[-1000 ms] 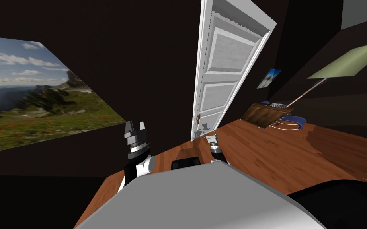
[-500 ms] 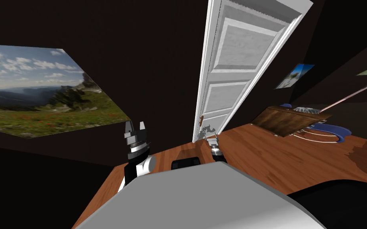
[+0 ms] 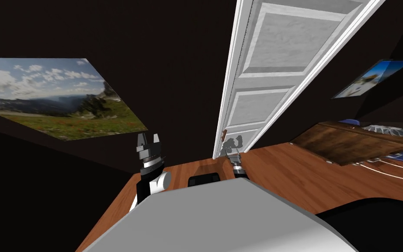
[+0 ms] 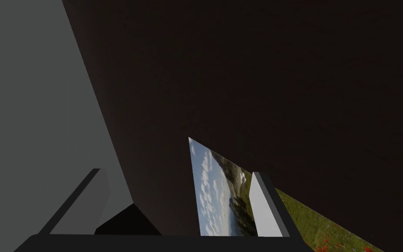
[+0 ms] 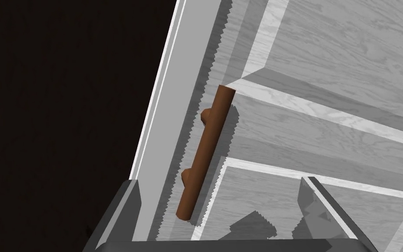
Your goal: Pull the door open
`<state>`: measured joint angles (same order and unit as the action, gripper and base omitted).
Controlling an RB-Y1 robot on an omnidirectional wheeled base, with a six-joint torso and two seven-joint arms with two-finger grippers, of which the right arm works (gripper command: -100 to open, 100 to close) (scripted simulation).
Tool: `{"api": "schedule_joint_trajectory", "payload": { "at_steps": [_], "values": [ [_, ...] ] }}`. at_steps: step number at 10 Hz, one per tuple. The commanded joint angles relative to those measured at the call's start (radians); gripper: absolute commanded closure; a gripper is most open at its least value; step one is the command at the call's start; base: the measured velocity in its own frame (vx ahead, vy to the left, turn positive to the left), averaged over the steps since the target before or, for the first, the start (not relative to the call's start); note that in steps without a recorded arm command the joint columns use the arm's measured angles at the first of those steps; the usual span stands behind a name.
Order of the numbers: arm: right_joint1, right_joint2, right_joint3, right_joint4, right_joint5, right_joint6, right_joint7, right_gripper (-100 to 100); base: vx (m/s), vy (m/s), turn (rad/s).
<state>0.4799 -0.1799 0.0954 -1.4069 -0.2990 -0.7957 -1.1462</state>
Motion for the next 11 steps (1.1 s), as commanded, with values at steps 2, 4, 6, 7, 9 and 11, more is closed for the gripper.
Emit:
{"api": "schedule_joint_trajectory", "payload": {
  "at_steps": [2, 4, 6, 7, 9, 11],
  "values": [
    [0.008, -0.007, 0.004, 0.038, -0.016, -0.018, -0.061, -100, 0.041, -0.093, 0.19],
    [0.009, -0.012, 0.007, 0.07, -0.028, -0.031, -0.105, -100, 0.033, -0.09, 0.178],
    [0.01, -0.017, 0.009, 0.098, -0.039, -0.042, -0.144, -100, 0.045, -0.089, 0.178],
    [0.011, -0.019, 0.01, 0.112, -0.045, -0.048, -0.163, -100, 0.029, -0.091, 0.194],
    [0.012, -0.023, 0.012, 0.139, -0.055, -0.058, -0.2, -100, 0.022, -0.088, 0.164],
    [0.013, -0.026, 0.014, 0.162, -0.064, -0.067, -0.231, -100, 0.026, -0.081, 0.151]
  ]
}}
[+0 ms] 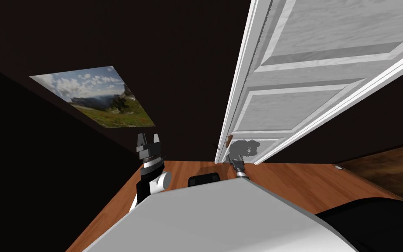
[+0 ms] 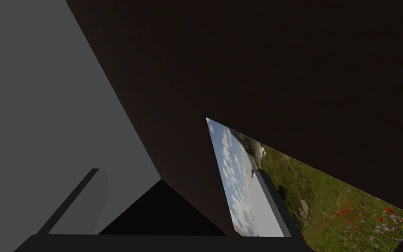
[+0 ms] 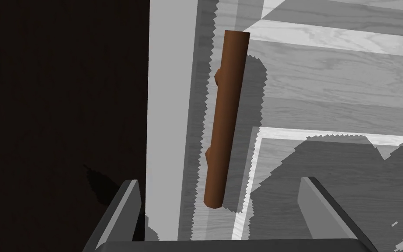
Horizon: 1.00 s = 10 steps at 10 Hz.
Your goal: Pull the door open
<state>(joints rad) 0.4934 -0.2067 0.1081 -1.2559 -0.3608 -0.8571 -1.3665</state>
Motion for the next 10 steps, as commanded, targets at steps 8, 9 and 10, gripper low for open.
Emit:
{"api": "schedule_joint_trajectory", "payload": {
  "at_steps": [8, 9, 10],
  "values": [
    [-0.006, -0.027, -0.007, 0.112, -0.045, -0.042, -0.14, -100, 0.038, -0.093, 0.163],
    [-0.01, -0.031, -0.011, 0.12, -0.048, -0.043, -0.144, -100, 0.19, -0.029, 0.098],
    [-0.018, -0.04, -0.02, 0.135, -0.056, -0.047, -0.155, -100, 0.199, 0.006, 0.108]
  ]
}}
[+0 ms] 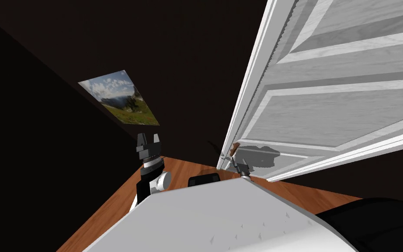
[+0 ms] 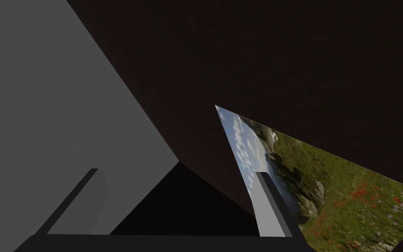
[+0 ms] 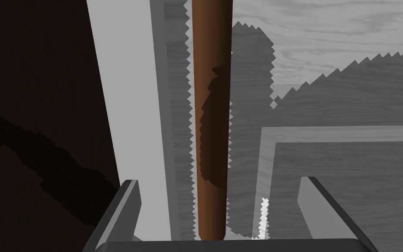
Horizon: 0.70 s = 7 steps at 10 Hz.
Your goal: Pull the door open
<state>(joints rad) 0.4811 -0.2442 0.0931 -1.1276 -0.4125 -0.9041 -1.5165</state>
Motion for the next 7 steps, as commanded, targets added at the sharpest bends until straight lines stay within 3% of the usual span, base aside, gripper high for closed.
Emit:
{"api": "schedule_joint_trajectory", "payload": {
  "at_steps": [1, 4, 5, 6, 7],
  "values": [
    [-0.013, -0.012, -0.014, 0.023, -0.011, -0.003, -0.016, -100, 0.211, 0.007, 0.104],
    [-0.034, -0.036, -0.039, 0.066, -0.031, -0.012, -0.044, -100, 0.198, -0.017, 0.087],
    [-0.029, -0.032, -0.033, 0.059, -0.027, -0.011, -0.039, -100, 0.063, 0.005, -0.028],
    [-0.029, -0.032, -0.033, 0.059, -0.027, -0.011, -0.039, 100, -0.031, 0.015, 0.021],
    [-0.029, -0.032, -0.033, 0.059, -0.027, -0.011, -0.039, 100, -0.032, -0.011, -0.031]
  ]
}}
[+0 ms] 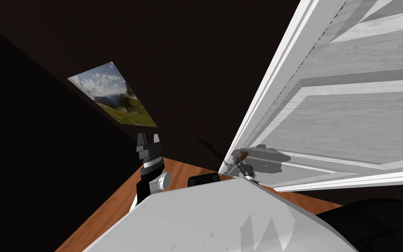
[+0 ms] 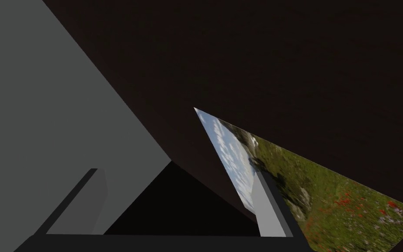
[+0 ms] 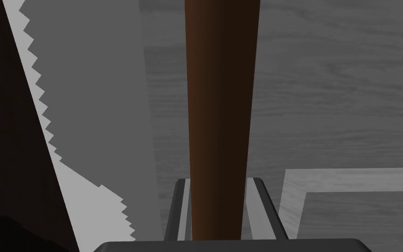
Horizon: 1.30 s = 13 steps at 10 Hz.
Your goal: Pull the door open
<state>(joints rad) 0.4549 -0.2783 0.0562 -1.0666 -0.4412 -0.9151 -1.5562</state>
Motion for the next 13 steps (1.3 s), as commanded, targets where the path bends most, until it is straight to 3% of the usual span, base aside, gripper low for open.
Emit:
{"api": "schedule_joint_trajectory", "payload": {
  "at_steps": [1, 4, 13],
  "values": [
    [-0.003, 0.002, 0.004, -0.002, 0.002, 0.0, 0.001, 100, -0.015, -0.014, 0.021],
    [-0.003, 0.002, 0.004, -0.002, 0.002, 0.0, 0.001, 100, -0.001, -0.002, 0.004],
    [0.041, -0.077, 0.084, 0.017, 0.05, -0.082, -0.095, 100, -0.2, -0.013, 0.109]
  ]
}}
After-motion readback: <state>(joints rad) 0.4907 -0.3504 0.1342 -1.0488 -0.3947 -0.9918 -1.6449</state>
